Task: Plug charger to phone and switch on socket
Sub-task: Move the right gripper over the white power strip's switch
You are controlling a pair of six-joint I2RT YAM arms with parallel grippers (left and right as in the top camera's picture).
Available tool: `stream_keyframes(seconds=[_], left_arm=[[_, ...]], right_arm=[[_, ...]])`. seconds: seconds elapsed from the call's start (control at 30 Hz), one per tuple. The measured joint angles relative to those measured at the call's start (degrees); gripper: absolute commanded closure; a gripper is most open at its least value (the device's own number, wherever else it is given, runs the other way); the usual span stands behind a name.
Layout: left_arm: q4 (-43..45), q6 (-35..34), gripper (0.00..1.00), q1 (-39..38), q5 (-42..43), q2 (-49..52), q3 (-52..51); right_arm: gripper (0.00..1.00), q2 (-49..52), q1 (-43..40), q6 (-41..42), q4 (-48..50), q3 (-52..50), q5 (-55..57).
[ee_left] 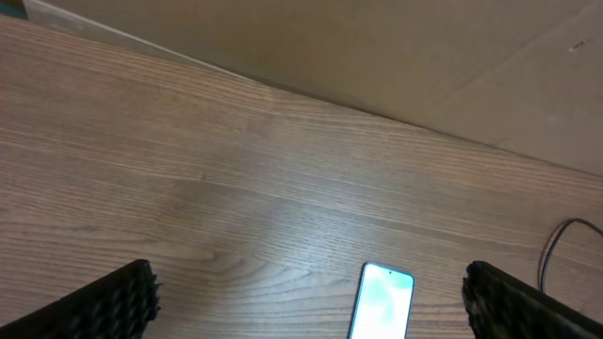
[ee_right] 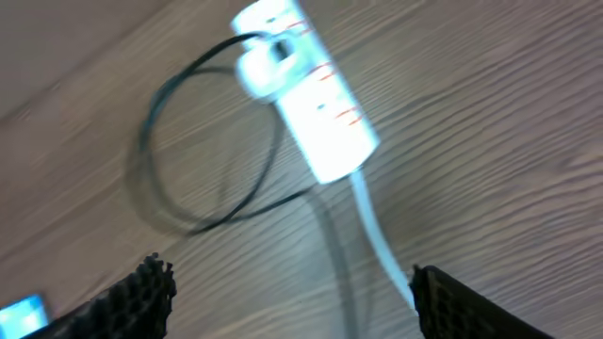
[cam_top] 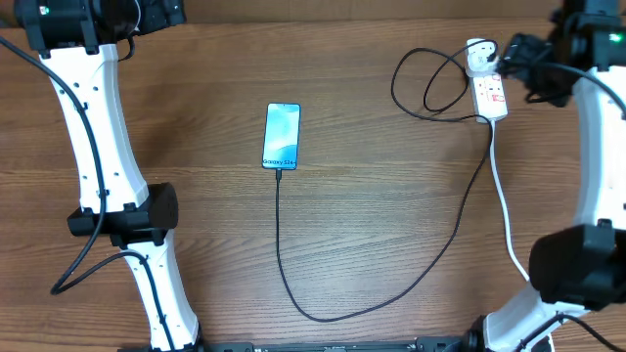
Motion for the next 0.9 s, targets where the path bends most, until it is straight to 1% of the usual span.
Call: stream_keyframes(seconds=[0.07,0.1,0.23,0.4,0.63,0.9], left_arm=[[-0.5,0.0,0.0,-0.3,0.0,0.0,-0.1],[-0.6,0.0,0.0,-0.3,0.0,0.0,-0.3],[-0.6,0.0,0.0,-0.3,0.0,0.0,-0.8],[-0.6,0.0,0.01,-0.3,0.0,0.0,-0.8],[-0.6,0.0,0.0,-0.3,0.0,0.0,-0.8],[-0.6,0.0,0.0,-0.3,0.0,0.0,-0.8]], right_arm=[[0.03,2.1,-1.5,0.1,1.4,0.0,0.3],[0.0,3.4,-1.9,0.1,2.4,0.0,0.5],[0.0,9.6,-2.7,0.1,8.3,0.0,0.8],[0.0,16.1,-3.0,2.1,15.0,0.0,2.3],[0.0,18.9,-4.8,4.9,20.0,0.0,2.9],[0.0,22.8,-5.2,7.4,22.6,0.0,2.9]])
